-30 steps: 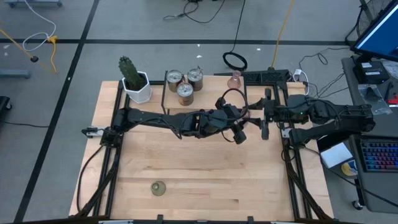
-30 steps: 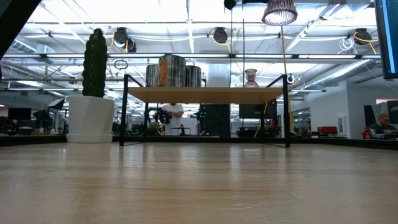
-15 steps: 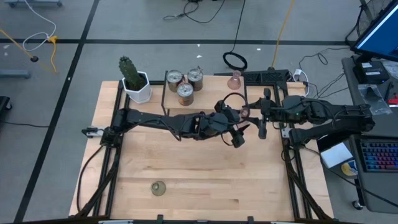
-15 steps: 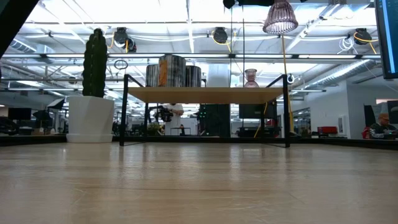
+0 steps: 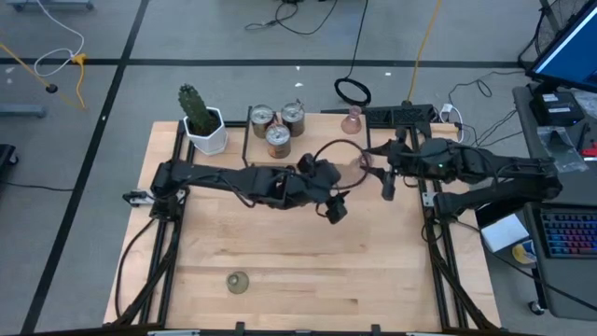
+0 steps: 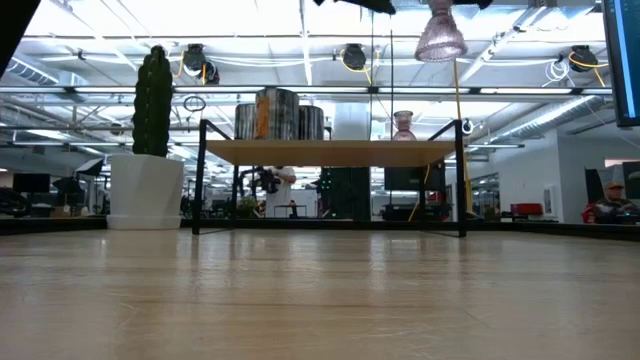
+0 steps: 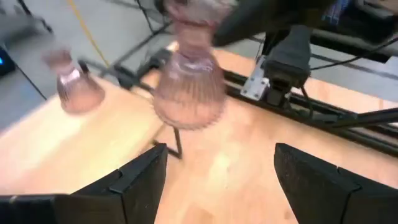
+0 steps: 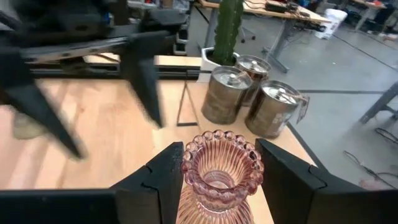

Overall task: Pick & Place candle stick holders
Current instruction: Put the pink glass candle holder on the shelf

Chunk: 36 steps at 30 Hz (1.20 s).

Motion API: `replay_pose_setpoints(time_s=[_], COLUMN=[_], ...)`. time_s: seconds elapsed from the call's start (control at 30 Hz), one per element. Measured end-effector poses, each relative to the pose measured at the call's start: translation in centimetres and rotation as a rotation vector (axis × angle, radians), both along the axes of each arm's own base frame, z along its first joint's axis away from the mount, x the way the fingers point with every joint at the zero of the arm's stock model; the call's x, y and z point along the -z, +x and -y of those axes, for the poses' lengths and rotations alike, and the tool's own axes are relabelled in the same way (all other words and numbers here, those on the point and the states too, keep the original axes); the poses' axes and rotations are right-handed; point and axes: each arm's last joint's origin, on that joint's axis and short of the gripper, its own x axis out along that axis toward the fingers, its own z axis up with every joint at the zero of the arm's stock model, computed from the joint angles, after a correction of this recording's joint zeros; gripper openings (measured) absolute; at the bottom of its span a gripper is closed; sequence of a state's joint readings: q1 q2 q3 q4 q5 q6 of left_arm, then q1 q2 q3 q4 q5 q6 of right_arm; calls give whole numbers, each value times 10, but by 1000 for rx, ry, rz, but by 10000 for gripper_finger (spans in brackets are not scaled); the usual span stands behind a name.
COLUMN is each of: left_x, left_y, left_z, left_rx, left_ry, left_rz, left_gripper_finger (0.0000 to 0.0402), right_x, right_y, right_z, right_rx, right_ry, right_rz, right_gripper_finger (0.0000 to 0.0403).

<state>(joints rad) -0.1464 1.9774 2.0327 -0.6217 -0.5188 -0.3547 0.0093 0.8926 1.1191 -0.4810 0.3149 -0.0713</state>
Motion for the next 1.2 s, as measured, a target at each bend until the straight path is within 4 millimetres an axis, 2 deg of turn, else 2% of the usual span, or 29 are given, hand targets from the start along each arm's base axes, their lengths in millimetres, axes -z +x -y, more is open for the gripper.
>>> replay_pose_setpoints(time_s=[0.2, 0.37, 0.63, 0.8, 1.0, 1.2], left_x=[11, 21, 30, 33, 34, 34], left_y=[-16, -32, -58, -71, -77, -83], left_z=[10, 27, 62, 79, 93, 98], left_rx=[-66, -135, -234, -263, -249, -282], left_ry=[-100, -140, -159, -158, -151, -139], left_rz=[-126, -236, -326, -357, -349, -341], left_gripper_finger=[292, 292, 292, 292, 292, 292], right_x=[3, 8, 18, 33, 50, 63], right_y=[19, 41, 69, 83, 100, 110], right_z=[8, 22, 61, 87, 111, 130], right_rx=[5, 23, 112, 192, 252, 303], right_ry=[-42, -81, -115, -100, -85, -74], right_rz=[-1, 10, 38, 14, 15, 31], right_gripper_finger=[170, 170, 170, 171, 171, 171])
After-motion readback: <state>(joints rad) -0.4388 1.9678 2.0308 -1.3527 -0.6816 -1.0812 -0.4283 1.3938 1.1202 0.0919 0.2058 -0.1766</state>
